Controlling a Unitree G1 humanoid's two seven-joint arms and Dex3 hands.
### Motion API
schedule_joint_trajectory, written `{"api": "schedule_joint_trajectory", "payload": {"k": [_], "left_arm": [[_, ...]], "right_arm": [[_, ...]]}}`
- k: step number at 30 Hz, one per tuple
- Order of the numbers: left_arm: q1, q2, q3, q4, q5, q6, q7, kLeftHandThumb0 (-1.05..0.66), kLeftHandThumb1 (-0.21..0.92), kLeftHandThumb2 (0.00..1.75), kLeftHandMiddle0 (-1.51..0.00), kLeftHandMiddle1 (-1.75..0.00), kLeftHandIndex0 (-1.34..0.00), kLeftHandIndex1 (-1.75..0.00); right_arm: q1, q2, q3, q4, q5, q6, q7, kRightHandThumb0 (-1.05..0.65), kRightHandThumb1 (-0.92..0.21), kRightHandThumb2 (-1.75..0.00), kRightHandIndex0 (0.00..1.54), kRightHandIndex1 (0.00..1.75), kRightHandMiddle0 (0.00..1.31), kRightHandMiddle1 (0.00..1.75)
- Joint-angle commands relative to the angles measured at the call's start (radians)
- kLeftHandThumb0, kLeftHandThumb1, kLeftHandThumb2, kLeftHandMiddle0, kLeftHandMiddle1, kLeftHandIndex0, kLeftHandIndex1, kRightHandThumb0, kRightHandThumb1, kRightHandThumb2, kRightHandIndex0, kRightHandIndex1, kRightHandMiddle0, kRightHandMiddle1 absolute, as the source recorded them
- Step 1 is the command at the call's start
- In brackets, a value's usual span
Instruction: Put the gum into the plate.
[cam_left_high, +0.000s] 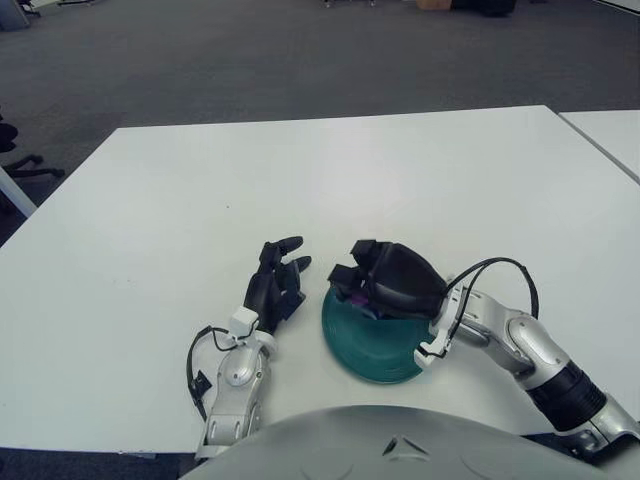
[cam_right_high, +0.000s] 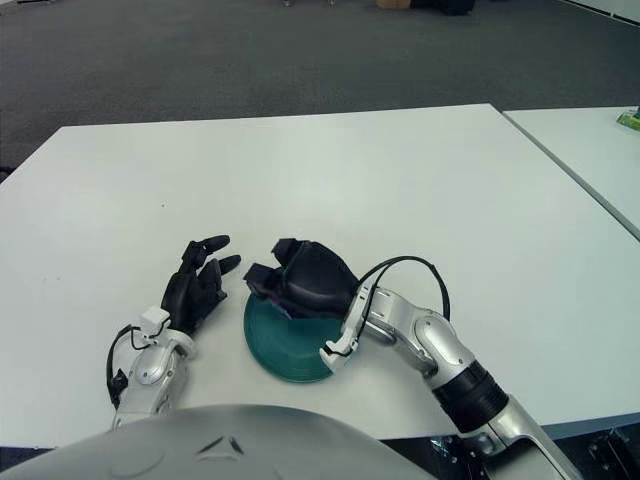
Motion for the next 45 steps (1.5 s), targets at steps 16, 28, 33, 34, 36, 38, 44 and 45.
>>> {"api": "schedule_joint_trajectory", "payload": {"k": [16, 28, 33, 34, 36, 38, 44, 45], "left_arm": [[-0.006, -0.01, -0.001, -0.003, 0.006, -0.037, 0.027, -0.74, 0.92, 0.82, -0.3, -0.75, -0.01, -1.07], [-0.007, -0.003, 0.012, -0.006, -0.034, -0.033, 0.001, -0.78, 0.92, 0.85, -0.28, -0.65, 0.0, -0.97], [-0.008, 0.004, 0.019, -0.002, -0.044, -0.042, -0.009, -0.79, 0.92, 0.85, -0.3, -0.61, 0.0, -0.98], [-0.008, 0.006, 0.02, 0.0, -0.043, -0.048, -0.011, -0.79, 0.92, 0.85, -0.3, -0.61, 0.0, -0.98], [-0.008, 0.008, 0.018, 0.003, -0.039, -0.065, -0.014, -0.79, 0.92, 0.84, -0.3, -0.59, 0.0, -0.99], [-0.007, 0.01, 0.017, 0.003, -0.037, -0.076, -0.016, -0.78, 0.92, 0.84, -0.3, -0.59, 0.0, -1.0], [-0.006, 0.016, 0.019, 0.005, -0.035, -0.094, -0.018, -0.77, 0.92, 0.83, -0.31, -0.58, 0.0, -1.01], [-0.006, 0.017, 0.019, 0.005, -0.033, -0.096, -0.018, -0.77, 0.92, 0.83, -0.32, -0.58, 0.0, -1.01]], "right_arm": [[-0.004, -0.067, -0.081, -0.146, 0.119, 0.119, 0.346, -0.88, -0.92, -1.02, 0.21, 0.11, 0.0, 0.34], [0.081, 0.014, -0.126, -0.086, 0.304, 0.124, 0.242, -1.02, -0.92, -1.1, 0.13, 0.01, 0.0, 0.07], [0.102, 0.038, -0.13, -0.074, 0.333, 0.126, 0.224, -1.04, -0.92, -1.09, 0.14, 0.01, 0.0, 0.11], [0.107, 0.043, -0.131, -0.072, 0.338, 0.128, 0.221, -1.04, -0.92, -1.09, 0.14, 0.01, 0.0, 0.12], [0.118, 0.054, -0.132, -0.068, 0.352, 0.134, 0.218, -1.04, -0.92, -1.07, 0.14, 0.01, 0.0, 0.11], [0.129, 0.068, -0.132, -0.064, 0.372, 0.141, 0.216, -1.04, -0.92, -1.06, 0.14, 0.0, 0.0, 0.1], [0.159, 0.098, -0.132, -0.054, 0.407, 0.158, 0.213, -1.04, -0.92, -1.04, 0.13, 0.0, 0.0, 0.08], [0.167, 0.107, -0.133, -0.054, 0.416, 0.166, 0.212, -1.04, -0.92, -1.04, 0.13, 0.0, 0.0, 0.08]]}}
